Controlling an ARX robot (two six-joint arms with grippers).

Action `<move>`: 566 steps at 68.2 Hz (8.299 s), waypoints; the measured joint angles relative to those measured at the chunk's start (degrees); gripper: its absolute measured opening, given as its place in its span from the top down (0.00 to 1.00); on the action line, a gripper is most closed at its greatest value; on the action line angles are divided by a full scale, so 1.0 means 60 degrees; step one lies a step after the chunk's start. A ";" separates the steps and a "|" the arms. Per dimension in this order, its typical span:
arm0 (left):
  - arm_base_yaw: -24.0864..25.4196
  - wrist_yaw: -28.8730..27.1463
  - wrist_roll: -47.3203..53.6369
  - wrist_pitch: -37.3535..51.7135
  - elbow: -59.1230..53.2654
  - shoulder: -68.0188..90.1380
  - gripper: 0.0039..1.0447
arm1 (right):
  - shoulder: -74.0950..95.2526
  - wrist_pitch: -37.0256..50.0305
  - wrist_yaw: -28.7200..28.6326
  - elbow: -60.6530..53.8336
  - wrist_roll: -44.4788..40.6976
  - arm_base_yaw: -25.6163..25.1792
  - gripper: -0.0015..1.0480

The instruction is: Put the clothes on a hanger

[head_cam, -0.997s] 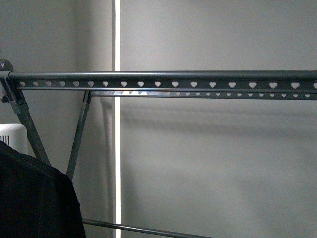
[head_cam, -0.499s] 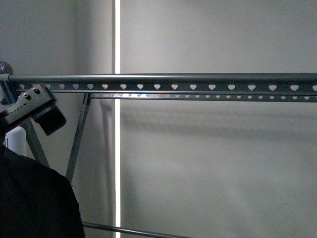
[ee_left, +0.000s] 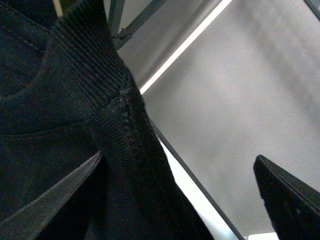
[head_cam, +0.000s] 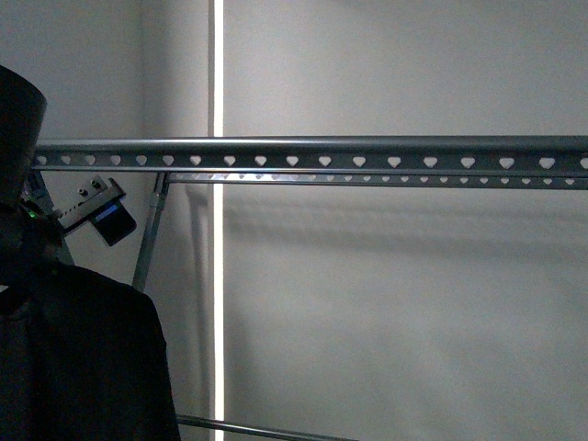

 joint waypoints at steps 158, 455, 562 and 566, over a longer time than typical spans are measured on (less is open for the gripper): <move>-0.2058 0.9198 2.3256 -0.3887 0.1741 -0.0317 0.96 | 0.0000 0.0000 0.0022 0.0000 0.0000 0.0000 0.07; 0.1049 0.3668 0.7122 -0.0896 -1.0171 -1.3544 0.97 | 1.4189 -0.6619 -0.6153 1.1530 -0.3042 -0.3217 0.92; 0.1049 0.3665 0.7151 -0.2248 -1.0892 -1.5821 0.97 | 1.8764 -0.4878 -0.3796 1.6447 0.1785 -0.2044 0.89; 0.1049 0.3665 0.7151 -0.2244 -1.0892 -1.5821 0.97 | 1.8487 -0.4546 -0.3796 1.5905 0.1796 -0.2040 0.78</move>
